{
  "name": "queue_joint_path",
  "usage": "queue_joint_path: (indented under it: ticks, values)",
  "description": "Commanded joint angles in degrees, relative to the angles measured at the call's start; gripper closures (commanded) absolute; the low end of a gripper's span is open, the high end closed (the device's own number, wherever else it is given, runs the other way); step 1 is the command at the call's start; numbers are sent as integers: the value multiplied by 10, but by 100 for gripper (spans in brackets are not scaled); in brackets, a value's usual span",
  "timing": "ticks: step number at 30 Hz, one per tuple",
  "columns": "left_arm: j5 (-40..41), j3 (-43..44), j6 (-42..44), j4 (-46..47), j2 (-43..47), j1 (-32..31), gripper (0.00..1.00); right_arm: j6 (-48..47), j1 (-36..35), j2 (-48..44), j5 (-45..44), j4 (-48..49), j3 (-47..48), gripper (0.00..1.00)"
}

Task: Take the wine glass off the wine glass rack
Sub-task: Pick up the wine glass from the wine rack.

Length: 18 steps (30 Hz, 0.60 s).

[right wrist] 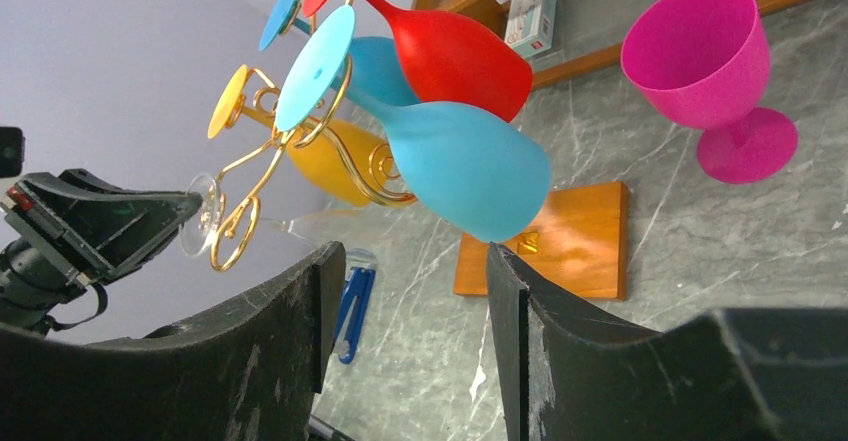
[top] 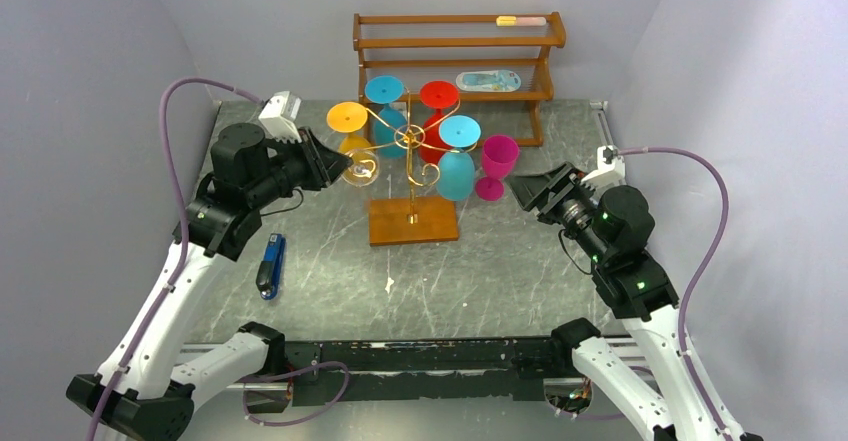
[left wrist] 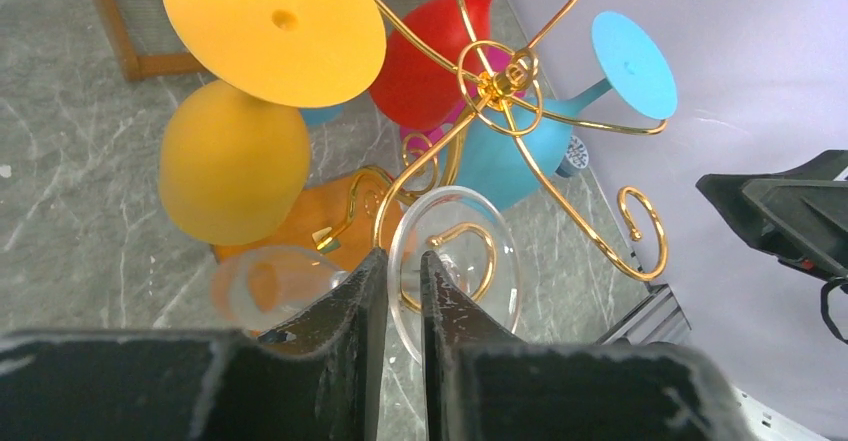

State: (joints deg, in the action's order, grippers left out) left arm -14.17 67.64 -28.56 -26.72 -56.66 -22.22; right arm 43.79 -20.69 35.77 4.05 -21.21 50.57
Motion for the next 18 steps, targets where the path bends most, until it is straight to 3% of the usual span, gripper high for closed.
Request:
queue_joint_path:
  ticks: [1,8,14,18]
  values:
    - [-10,1,7,-3,2,5,81,3,1,0,-3,10,4,42]
    - [-17,7,1,-1,0,5,95,4,1,3,-2,16,4,42]
    - [-46,-2,-38,27,6,5,95,6,1,11,3,22,9,42]
    - [-24,-16,-76,49,24,5,95,15,1,12,14,24,11,42]
